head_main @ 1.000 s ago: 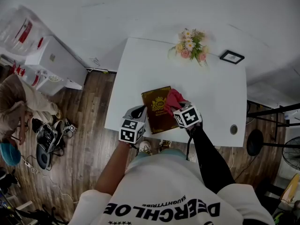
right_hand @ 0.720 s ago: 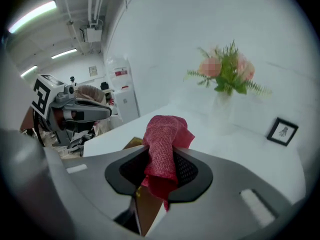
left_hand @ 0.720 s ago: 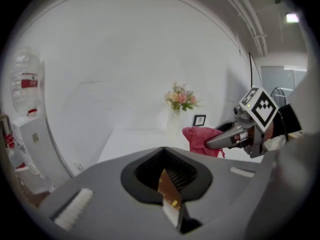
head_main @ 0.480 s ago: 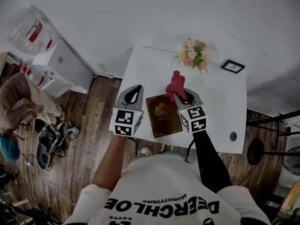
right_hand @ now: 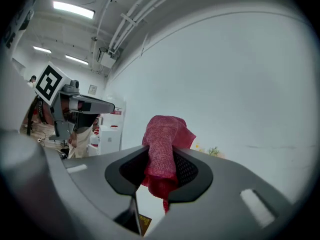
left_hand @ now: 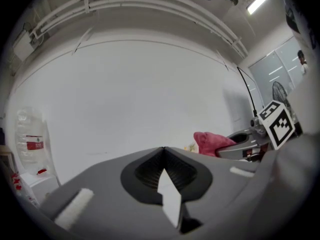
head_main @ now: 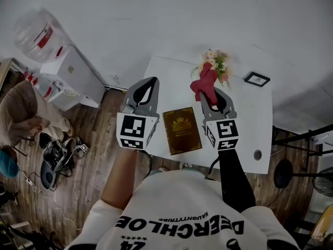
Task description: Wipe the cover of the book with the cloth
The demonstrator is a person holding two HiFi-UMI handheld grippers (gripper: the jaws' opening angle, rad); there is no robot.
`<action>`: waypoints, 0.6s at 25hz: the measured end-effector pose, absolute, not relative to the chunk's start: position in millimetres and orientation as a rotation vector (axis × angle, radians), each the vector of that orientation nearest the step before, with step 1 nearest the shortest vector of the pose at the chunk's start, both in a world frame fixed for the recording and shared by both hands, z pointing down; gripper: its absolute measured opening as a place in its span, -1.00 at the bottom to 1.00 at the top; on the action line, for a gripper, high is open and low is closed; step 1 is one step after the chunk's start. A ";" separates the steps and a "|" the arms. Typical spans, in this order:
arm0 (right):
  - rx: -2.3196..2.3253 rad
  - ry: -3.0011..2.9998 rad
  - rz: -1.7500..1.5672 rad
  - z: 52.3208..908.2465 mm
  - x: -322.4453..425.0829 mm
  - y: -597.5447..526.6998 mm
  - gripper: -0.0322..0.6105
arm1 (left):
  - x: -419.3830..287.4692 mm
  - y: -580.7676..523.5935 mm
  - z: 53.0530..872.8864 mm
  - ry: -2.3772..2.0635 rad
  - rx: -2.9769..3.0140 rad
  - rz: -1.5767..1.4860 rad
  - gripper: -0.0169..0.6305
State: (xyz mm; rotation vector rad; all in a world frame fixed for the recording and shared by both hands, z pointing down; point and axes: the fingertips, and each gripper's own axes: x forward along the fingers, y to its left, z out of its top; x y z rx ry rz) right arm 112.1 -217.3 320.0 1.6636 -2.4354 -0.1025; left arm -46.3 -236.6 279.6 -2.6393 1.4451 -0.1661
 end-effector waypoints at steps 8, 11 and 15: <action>1.681 -2.440 -0.155 308.1 109.4 -212.7 -0.58 | -41.1 -233.6 262.6 1.427 -2.609 -0.104 -0.79; 1.680 -2.444 -0.151 307.7 107.1 -213.2 -0.58 | -41.1 -233.0 263.0 1.426 -2.611 -0.106 -0.79; 1.678 -2.453 -0.156 304.7 103.6 -214.3 -0.58 | -41.2 -232.7 260.5 1.425 -2.604 -0.100 -0.79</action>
